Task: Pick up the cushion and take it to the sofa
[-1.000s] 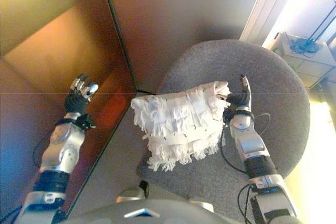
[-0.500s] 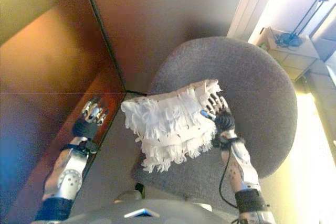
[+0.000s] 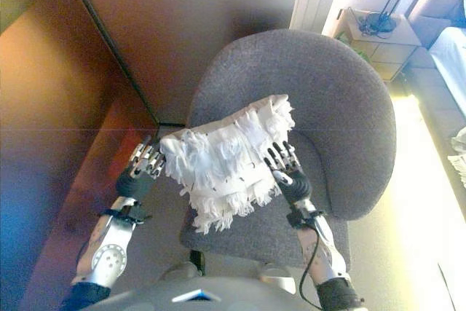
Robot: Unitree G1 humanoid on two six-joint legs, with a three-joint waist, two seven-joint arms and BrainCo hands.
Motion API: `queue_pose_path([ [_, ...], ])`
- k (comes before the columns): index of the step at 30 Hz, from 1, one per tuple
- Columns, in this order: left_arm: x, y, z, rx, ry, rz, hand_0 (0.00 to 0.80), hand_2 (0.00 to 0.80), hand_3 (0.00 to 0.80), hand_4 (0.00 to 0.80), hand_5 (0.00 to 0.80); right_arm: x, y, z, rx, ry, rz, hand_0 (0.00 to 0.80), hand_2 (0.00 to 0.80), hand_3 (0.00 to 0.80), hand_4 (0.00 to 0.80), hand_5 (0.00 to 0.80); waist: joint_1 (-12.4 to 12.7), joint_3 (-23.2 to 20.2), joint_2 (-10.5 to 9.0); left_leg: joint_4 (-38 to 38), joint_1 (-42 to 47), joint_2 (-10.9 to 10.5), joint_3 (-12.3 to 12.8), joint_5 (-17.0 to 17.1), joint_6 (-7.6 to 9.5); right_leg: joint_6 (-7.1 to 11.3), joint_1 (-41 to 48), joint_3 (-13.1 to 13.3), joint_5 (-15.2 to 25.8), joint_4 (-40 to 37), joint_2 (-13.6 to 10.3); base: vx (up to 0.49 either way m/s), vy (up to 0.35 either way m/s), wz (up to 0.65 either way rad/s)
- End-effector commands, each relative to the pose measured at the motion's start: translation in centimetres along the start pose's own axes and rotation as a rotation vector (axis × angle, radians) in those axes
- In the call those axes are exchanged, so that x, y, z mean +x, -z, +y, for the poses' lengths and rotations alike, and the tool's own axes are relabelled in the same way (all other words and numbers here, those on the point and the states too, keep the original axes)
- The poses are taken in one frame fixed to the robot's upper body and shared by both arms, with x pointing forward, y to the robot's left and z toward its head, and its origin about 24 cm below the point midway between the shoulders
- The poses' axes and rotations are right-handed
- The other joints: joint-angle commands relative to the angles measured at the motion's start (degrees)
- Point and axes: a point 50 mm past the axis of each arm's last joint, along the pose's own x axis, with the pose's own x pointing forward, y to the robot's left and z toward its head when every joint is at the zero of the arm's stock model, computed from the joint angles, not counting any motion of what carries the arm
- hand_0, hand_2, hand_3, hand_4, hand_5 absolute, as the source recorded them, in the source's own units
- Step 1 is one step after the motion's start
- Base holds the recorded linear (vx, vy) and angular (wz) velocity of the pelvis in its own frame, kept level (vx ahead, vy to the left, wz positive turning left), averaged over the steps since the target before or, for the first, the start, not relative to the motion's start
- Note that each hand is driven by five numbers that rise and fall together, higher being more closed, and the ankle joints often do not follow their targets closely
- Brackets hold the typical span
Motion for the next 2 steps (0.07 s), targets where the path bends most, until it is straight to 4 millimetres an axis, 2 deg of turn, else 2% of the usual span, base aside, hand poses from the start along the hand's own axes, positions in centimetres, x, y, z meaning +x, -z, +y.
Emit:
queue_pose_path([
  [1,1.61,-2.1,-1.73,0.028,0.094,-0.101,0.0,0.0,0.0,0.0,0.0,1.48,-2.18,1.43,-0.01,-0.079,-0.115,0.0,0.0,0.0,0.0,0.0,1.1,0.9,-0.06,0.6,4.1,-0.8,-0.3,-7.0,0.72,1.13,-0.9,-2.8,0.6,0.6,0.4,0.026,-0.011,0.05],
  [2,1.55,-2.05,-1.66,0.028,0.089,-0.098,0.0,0.0,0.0,0.0,0.0,1.4,-2.09,1.42,-0.007,-0.08,-0.113,0.0,0.0,0.0,0.0,0.0,1.1,1.0,-0.07,0.7,4.0,-0.8,-0.3,-7.0,0.69,1.12,-0.9,-2.8,0.6,0.7,0.4,0.017,-0.008,0.05],
])
